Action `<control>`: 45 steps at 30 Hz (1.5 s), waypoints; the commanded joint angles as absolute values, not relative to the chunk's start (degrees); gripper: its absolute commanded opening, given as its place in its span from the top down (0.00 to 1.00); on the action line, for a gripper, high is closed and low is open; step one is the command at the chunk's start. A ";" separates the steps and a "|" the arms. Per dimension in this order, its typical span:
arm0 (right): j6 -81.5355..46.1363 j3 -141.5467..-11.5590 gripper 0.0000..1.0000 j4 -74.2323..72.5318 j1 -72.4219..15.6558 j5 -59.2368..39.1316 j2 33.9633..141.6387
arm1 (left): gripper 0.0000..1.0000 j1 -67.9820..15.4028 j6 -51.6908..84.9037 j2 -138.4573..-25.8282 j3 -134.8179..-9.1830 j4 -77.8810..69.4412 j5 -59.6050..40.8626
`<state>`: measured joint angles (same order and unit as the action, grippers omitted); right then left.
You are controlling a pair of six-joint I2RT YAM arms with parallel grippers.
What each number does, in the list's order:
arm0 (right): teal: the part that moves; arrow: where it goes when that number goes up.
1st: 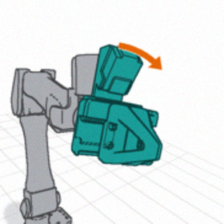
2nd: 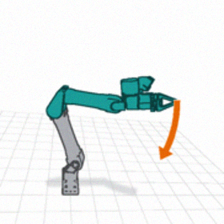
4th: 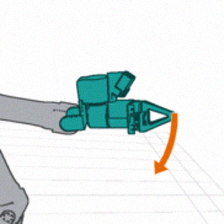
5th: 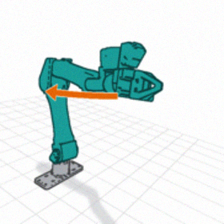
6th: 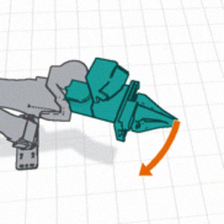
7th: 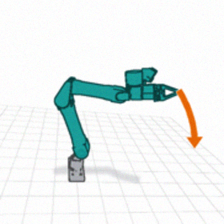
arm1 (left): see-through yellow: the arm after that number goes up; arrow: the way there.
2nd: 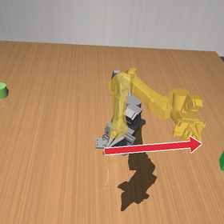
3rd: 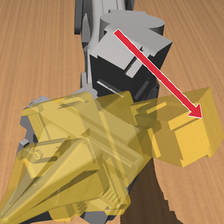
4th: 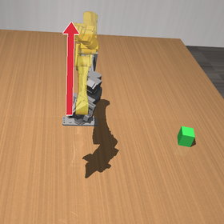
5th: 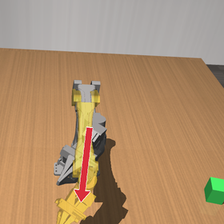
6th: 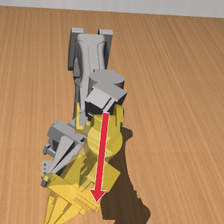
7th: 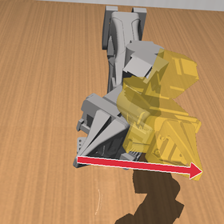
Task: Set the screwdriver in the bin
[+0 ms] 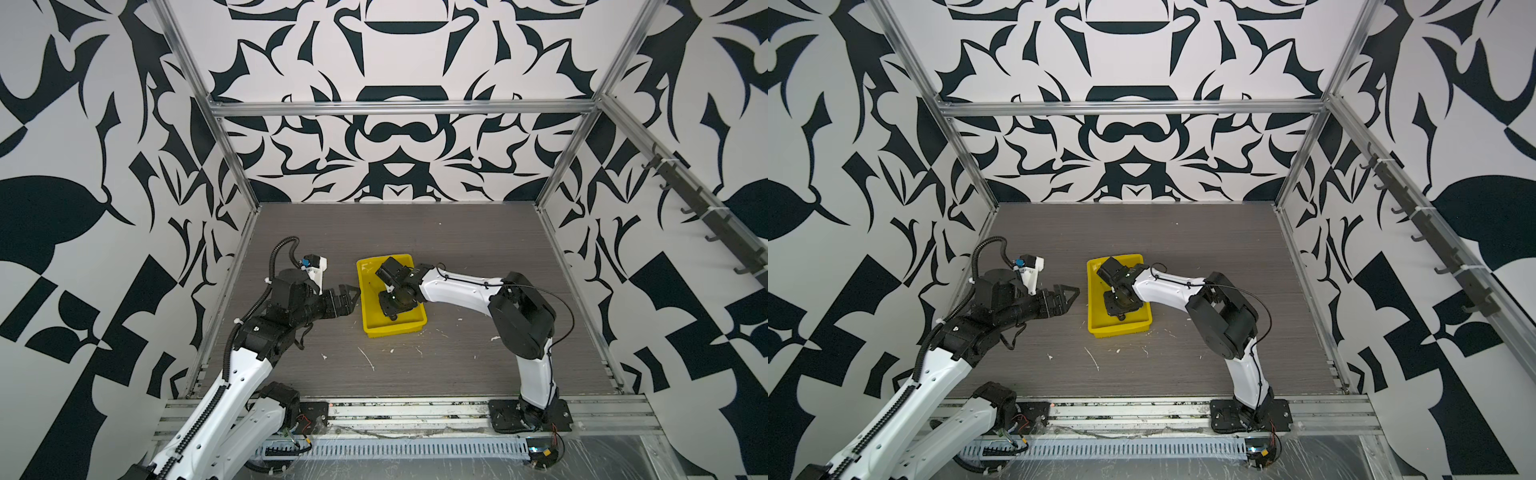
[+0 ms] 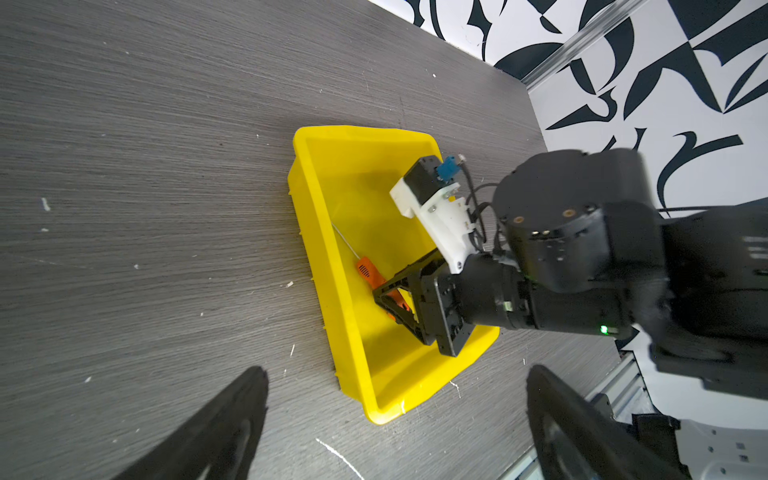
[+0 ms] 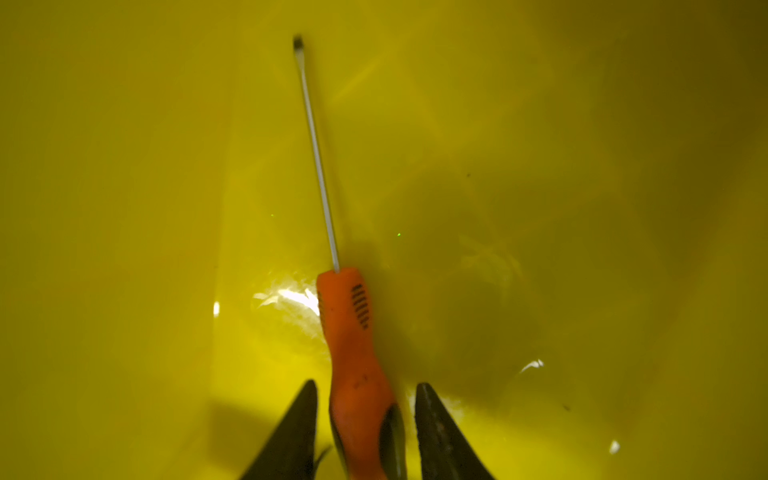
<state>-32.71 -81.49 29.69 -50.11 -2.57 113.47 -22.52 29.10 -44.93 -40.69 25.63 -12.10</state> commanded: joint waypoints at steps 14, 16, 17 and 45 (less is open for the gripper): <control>-20.93 -76.97 0.00 31.75 -50.30 23.29 80.59 | 0.01 -22.56 27.83 -46.68 -45.26 34.98 23.75; -18.78 -72.61 0.00 31.39 -46.77 26.58 74.53 | 0.01 -22.58 27.78 -46.65 -45.18 34.51 32.60; -18.02 -69.94 0.00 30.67 -43.84 26.16 71.50 | 0.01 -22.54 27.17 -46.88 -44.88 33.57 35.96; -3.14 -20.62 0.00 -42.26 -1.38 6.50 78.31 | 0.01 0.09 9.33 -72.55 -20.57 -34.60 28.73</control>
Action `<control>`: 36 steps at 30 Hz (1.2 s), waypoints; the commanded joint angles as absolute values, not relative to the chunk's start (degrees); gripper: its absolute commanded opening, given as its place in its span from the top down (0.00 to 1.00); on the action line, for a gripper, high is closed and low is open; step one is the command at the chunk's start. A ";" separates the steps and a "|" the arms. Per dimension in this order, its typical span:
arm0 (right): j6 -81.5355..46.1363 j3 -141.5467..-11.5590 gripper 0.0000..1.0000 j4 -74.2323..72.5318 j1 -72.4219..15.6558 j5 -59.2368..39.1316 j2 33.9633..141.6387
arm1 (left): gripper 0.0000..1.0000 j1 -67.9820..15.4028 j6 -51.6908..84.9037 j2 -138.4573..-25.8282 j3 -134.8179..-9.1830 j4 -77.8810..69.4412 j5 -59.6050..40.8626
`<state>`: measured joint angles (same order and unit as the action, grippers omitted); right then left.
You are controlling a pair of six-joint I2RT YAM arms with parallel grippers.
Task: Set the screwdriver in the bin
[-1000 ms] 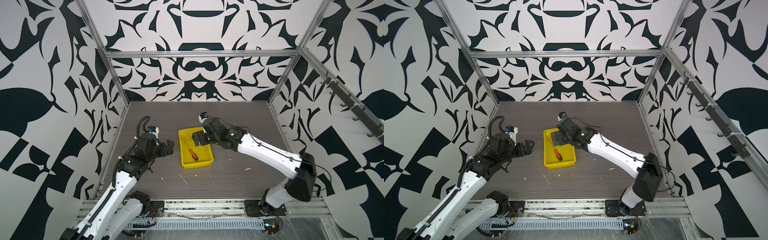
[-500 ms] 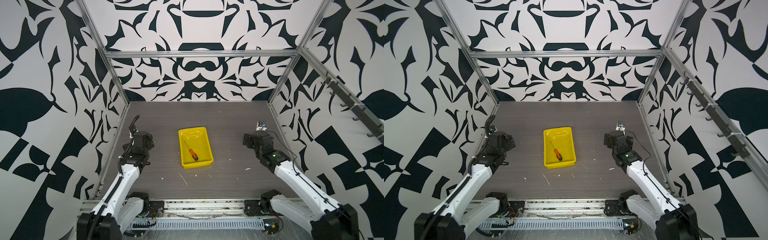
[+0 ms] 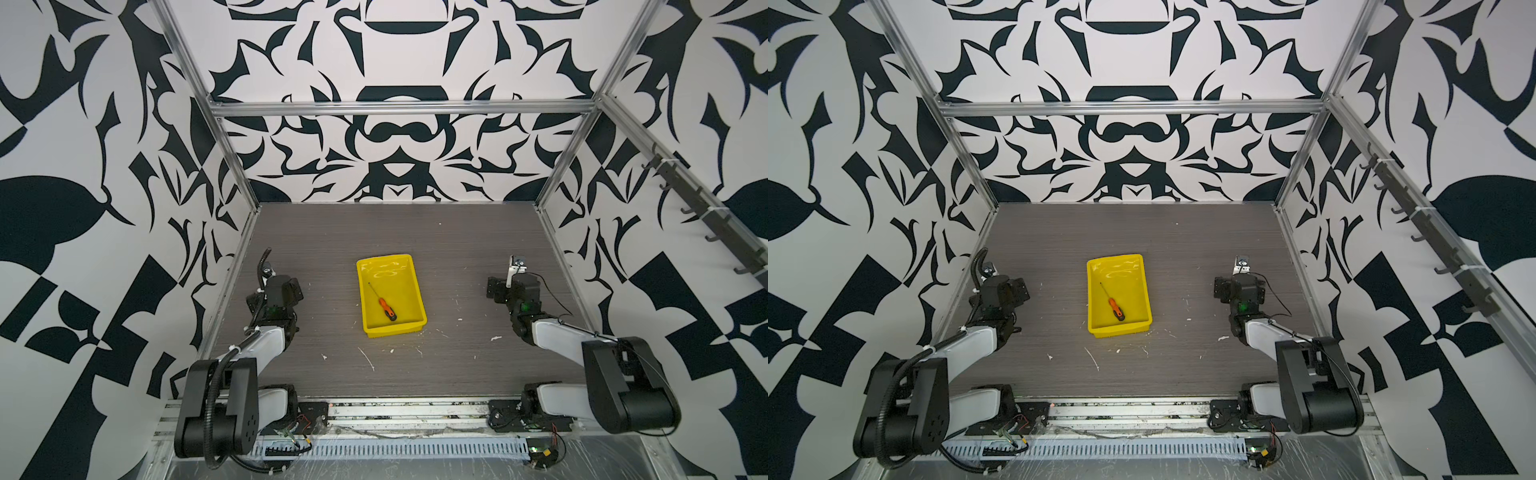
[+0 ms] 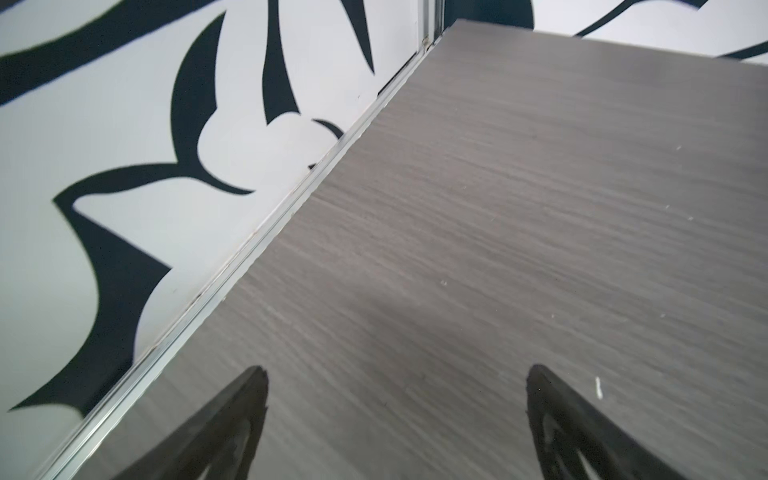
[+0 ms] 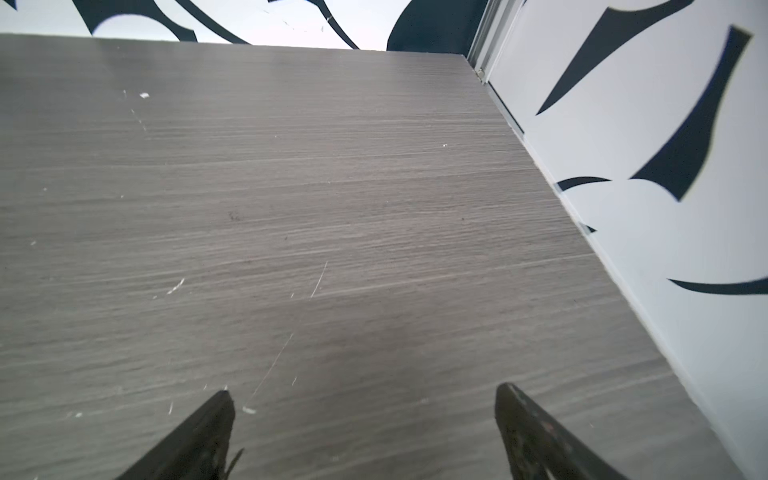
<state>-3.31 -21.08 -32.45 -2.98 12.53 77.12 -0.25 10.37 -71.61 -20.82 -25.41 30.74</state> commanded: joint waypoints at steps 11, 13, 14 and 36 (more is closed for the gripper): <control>-2.53 -17.34 0.00 -57.32 -1.14 3.30 88.60 | 0.01 0.17 4.87 -84.73 -24.08 -43.17 16.34; -3.02 -17.66 0.00 -56.36 -1.08 4.23 88.43 | 0.01 0.38 4.91 -86.64 -24.25 -44.94 15.50; -3.31 -18.03 0.00 -56.30 -1.06 4.78 88.83 | 0.01 1.21 5.41 -86.62 -23.67 -45.35 13.87; -1.70 -20.21 0.00 -52.45 -2.01 2.45 89.04 | 0.01 3.07 6.06 -88.52 -21.97 -50.27 10.10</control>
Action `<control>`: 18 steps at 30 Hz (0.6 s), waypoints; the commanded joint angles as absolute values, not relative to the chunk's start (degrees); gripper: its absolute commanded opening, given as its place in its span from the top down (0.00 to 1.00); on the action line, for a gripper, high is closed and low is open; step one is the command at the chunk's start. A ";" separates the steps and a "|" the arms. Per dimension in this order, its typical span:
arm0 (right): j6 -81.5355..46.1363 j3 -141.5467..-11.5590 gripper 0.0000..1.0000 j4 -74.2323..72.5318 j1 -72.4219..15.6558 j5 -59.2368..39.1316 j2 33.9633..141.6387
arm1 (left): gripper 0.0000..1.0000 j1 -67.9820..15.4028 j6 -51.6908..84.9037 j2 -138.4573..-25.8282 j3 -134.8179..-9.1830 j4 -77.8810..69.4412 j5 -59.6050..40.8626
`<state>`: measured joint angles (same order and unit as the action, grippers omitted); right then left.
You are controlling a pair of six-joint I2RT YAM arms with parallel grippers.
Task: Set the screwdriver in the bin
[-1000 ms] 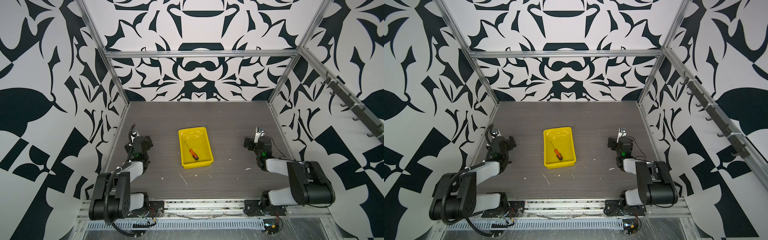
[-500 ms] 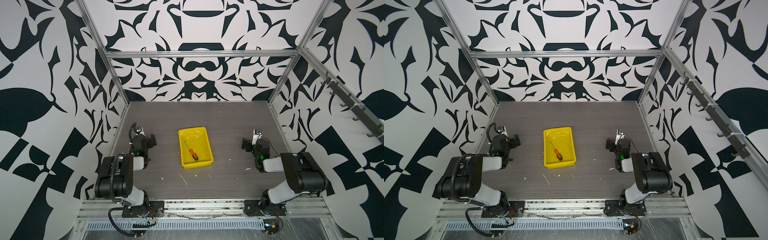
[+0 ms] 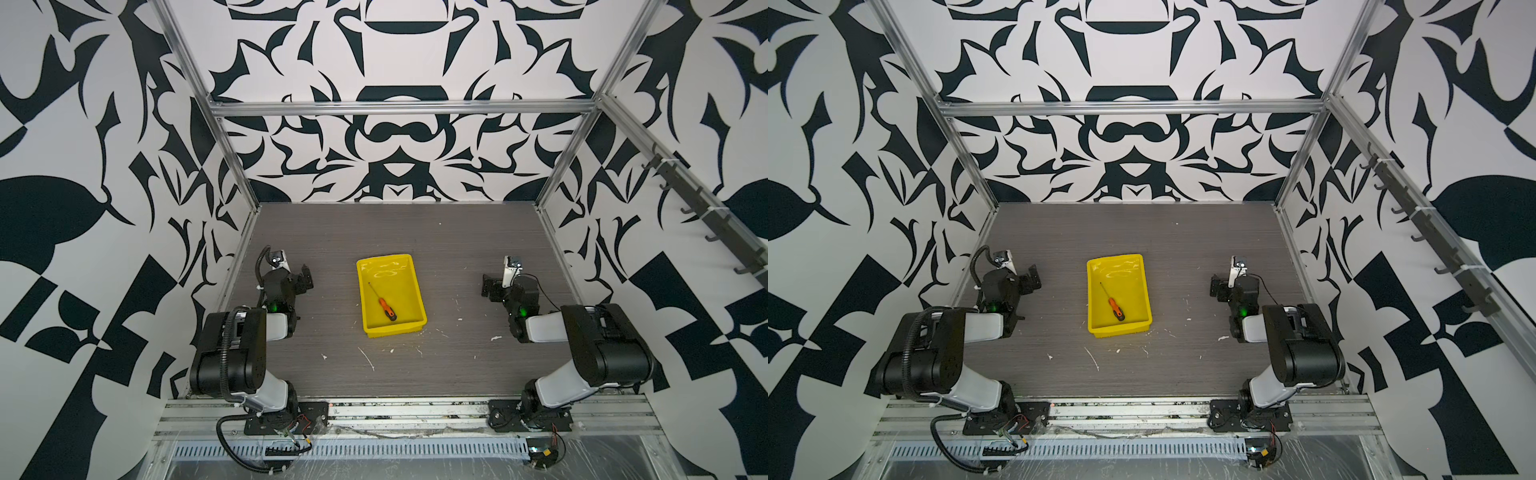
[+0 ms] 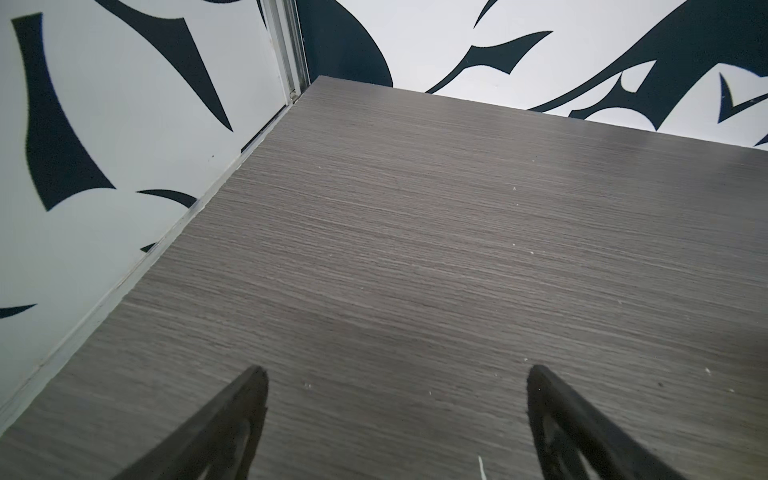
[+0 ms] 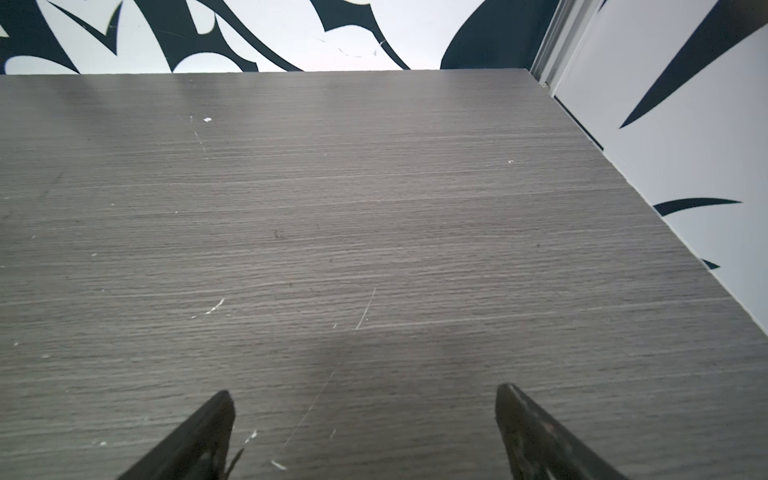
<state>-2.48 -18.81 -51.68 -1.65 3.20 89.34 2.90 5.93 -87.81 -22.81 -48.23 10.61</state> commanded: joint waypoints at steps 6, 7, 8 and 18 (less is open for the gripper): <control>-1.27 -20.57 0.00 -52.06 -2.01 2.24 89.31 | 0.01 3.08 6.06 -88.51 -21.97 -50.27 10.06; -1.14 -20.65 0.00 -51.91 -2.02 2.28 89.36 | 0.01 3.00 6.01 -88.56 -21.97 -50.27 10.10; -1.12 -20.74 0.00 -51.88 -1.99 2.29 89.49 | 0.01 3.01 6.04 -88.57 -21.99 -50.27 10.10; -1.50 -20.21 0.00 -52.46 -1.99 2.20 88.96 | 0.01 3.05 6.04 -88.54 -22.02 -50.27 10.10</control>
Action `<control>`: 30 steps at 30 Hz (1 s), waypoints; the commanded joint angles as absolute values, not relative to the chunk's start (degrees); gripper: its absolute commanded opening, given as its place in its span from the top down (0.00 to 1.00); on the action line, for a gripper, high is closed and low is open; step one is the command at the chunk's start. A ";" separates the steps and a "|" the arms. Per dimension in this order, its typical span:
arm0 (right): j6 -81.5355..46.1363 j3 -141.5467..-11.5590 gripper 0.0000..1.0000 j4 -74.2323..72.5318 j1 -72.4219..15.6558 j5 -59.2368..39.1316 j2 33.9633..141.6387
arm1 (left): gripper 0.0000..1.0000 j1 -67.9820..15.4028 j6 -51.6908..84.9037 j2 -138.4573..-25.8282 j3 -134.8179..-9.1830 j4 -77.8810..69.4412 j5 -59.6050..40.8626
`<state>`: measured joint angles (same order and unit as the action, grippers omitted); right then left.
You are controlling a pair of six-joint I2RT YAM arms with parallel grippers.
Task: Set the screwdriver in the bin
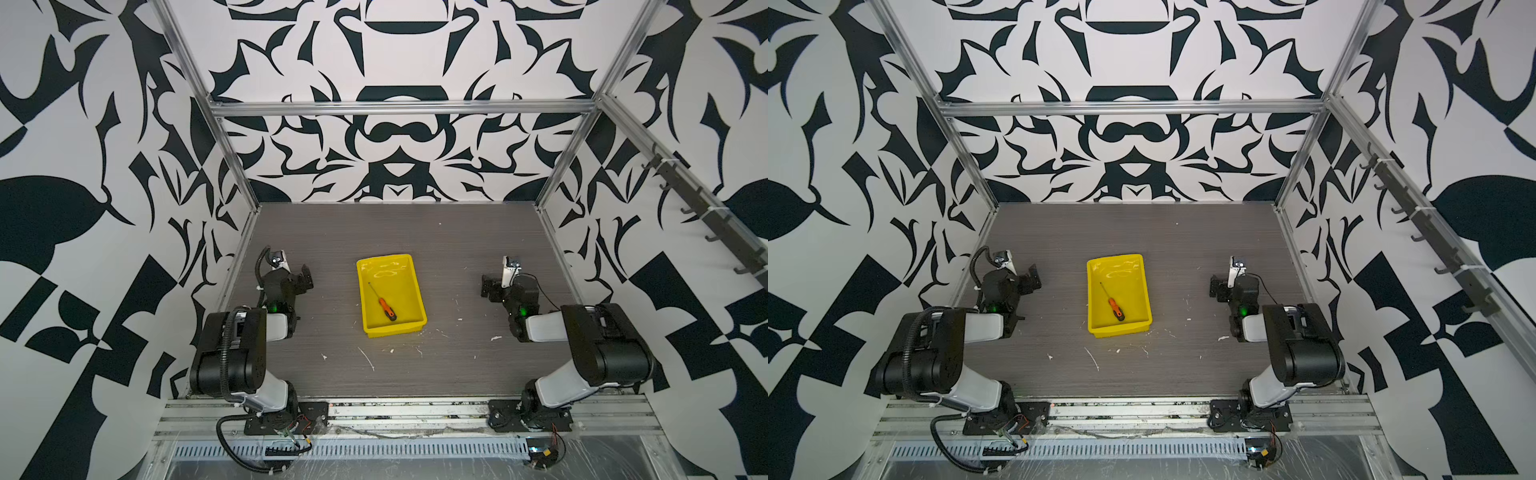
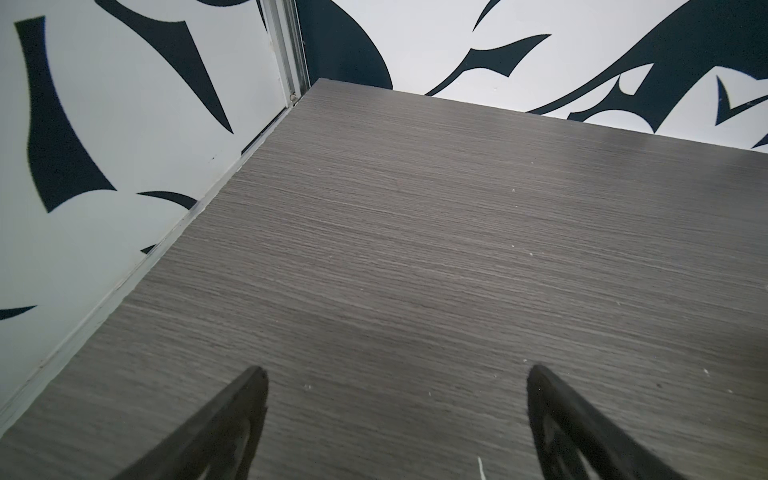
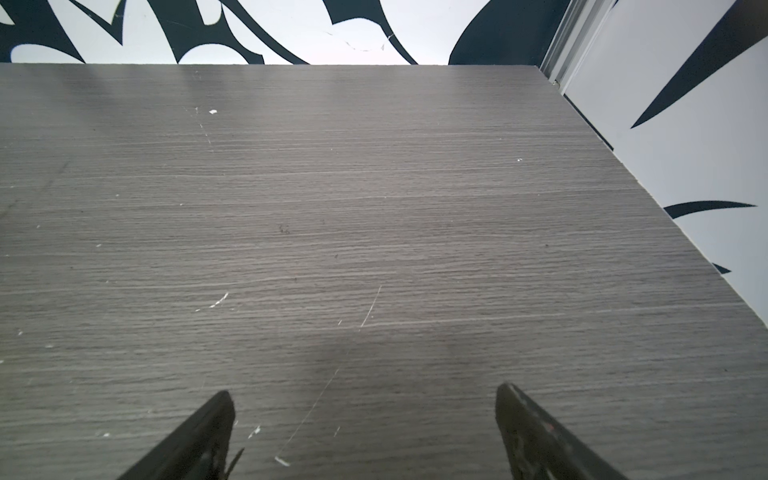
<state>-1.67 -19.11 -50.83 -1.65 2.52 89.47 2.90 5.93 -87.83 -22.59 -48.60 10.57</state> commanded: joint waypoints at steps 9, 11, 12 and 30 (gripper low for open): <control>-1.43 -20.21 0.00 -52.42 -1.96 2.11 88.95 | 0.01 3.01 6.04 -88.51 -21.97 -50.27 10.09; -1.43 -20.15 0.00 -52.38 -2.02 2.11 88.95 | 0.01 3.08 6.06 -88.52 -21.97 -50.27 10.05; -1.40 -20.20 0.00 -52.38 -2.02 2.11 88.95 | 0.01 3.07 6.03 -88.57 -21.98 -50.27 10.11; -0.44 -20.39 0.00 -52.08 -2.02 0.70 89.09 | 0.01 3.08 6.04 -88.51 -22.06 -50.27 10.10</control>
